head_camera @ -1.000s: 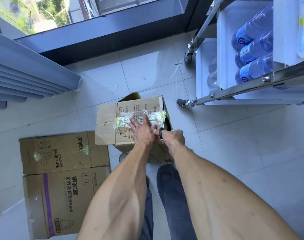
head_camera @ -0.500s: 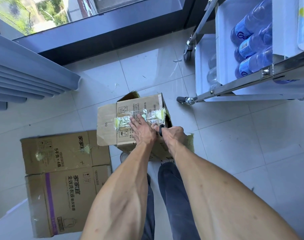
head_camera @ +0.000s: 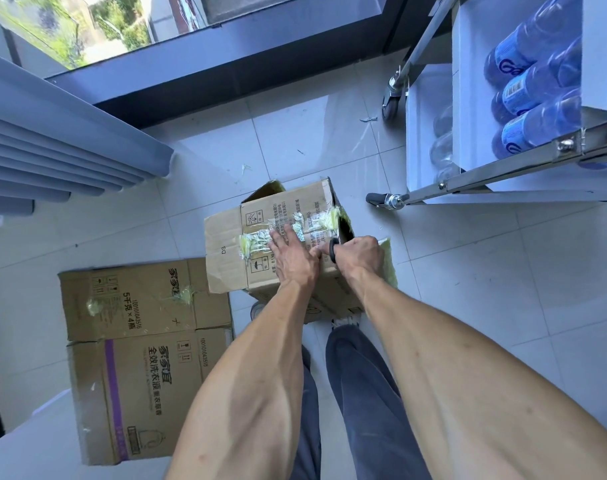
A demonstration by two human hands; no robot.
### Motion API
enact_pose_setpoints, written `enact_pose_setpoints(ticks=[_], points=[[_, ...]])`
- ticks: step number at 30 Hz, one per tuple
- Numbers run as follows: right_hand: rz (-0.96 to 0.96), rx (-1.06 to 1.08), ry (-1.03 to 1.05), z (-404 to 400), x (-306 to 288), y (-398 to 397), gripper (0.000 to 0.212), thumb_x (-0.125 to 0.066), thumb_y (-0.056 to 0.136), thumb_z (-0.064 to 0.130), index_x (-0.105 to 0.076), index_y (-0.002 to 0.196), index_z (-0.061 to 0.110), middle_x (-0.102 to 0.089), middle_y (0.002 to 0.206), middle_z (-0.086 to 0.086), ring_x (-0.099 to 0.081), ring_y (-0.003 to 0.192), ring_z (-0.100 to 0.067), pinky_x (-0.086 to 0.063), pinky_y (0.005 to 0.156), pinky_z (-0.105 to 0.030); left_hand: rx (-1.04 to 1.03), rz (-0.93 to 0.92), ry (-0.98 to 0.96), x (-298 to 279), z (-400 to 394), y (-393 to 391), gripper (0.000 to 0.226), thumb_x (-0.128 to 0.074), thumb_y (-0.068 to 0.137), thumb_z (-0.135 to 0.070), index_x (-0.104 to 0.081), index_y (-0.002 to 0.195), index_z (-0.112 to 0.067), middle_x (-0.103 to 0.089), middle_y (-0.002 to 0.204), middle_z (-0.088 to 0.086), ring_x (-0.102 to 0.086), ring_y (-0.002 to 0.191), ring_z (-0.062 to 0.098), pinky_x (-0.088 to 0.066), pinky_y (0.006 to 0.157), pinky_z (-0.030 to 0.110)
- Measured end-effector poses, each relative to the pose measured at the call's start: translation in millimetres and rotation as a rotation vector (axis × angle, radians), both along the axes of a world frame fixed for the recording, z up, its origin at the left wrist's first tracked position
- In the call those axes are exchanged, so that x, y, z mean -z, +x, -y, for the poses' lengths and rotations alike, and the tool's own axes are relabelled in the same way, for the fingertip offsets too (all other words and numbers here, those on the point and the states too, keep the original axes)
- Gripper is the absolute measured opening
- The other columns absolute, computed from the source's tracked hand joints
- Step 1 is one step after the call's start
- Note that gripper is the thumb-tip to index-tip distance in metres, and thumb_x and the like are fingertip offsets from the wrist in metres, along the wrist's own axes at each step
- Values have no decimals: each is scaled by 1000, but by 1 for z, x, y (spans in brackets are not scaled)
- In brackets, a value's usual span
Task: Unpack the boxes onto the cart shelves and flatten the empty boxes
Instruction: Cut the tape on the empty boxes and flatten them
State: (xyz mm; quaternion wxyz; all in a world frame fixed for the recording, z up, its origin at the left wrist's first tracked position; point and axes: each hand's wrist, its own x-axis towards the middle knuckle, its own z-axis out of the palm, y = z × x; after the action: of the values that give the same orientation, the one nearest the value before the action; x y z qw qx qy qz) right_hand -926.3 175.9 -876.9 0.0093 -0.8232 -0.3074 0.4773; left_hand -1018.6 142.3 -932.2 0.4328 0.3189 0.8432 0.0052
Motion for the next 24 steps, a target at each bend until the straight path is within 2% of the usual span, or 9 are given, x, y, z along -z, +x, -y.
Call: enact_pose_setpoints(ticks=[3,5,8,9,11,16,19,21,24], points=[[22,47,-79,-16,-1,-6,36,-83,68,40,-66,80,10,-68,72,-1,-49,47,-11,-19,27,-12,3,5,1,-1,5,8,87,-64,93,-32,-8,158,-15,8,164,15,3,151,35,-20,118,53],[90,-58,-91,-20,0,-8,31,-81,73,28,-68,91,7,-70,84,-5,-52,53,-15,-19,29,-12,-24,14,-5,-2,9,13,86,-62,95,-29,-6,158,-15,11,164,16,6,151,35,-19,118,53],[213,-297,-28,-21,1,-4,17,-71,76,15,-68,92,8,-68,91,-9,-58,72,-26,-38,50,-19,-53,11,7,-1,11,11,86,-64,94,-29,-8,158,-16,11,164,15,6,151,34,-17,118,51],[226,-368,-6,-21,2,-1,16,-69,77,14,-67,92,8,-67,91,-9,-60,76,-27,-41,57,-23,-50,10,15,0,11,9,87,-65,93,-30,-9,158,-17,10,164,15,6,151,34,-16,118,51],[226,-444,23,-21,2,1,15,-70,75,15,-66,88,9,-67,88,-9,-62,79,-27,-41,59,-25,-34,14,37,0,10,4,89,-67,92,-31,-9,157,-17,8,164,16,4,151,34,-14,119,51],[178,-260,-27,-15,2,-23,15,-69,67,26,-60,69,13,-62,67,-1,-57,61,-18,-33,46,-19,-22,7,29,-1,8,10,81,-59,95,-16,-8,158,-17,8,164,14,5,151,34,-16,120,49],[254,-220,-31,-9,1,-35,15,-70,73,17,-69,86,10,-70,84,-7,-66,78,-24,-44,58,-24,-37,4,40,-1,15,12,74,-51,96,-9,-11,158,-17,9,165,12,7,152,32,-19,119,49],[286,-197,0,-7,1,-35,20,-71,76,12,-69,95,8,-71,95,-9,-67,90,-27,-45,65,-26,-50,-1,54,2,18,6,77,-55,95,-9,-13,158,-18,8,165,12,6,152,30,-15,120,48],[183,-215,18,-9,1,-27,13,-70,77,11,-70,90,9,-67,87,-5,-62,77,-21,-43,62,-20,-70,14,63,6,23,-8,85,-66,92,-23,-13,158,-19,7,165,9,4,152,27,-12,120,44]])
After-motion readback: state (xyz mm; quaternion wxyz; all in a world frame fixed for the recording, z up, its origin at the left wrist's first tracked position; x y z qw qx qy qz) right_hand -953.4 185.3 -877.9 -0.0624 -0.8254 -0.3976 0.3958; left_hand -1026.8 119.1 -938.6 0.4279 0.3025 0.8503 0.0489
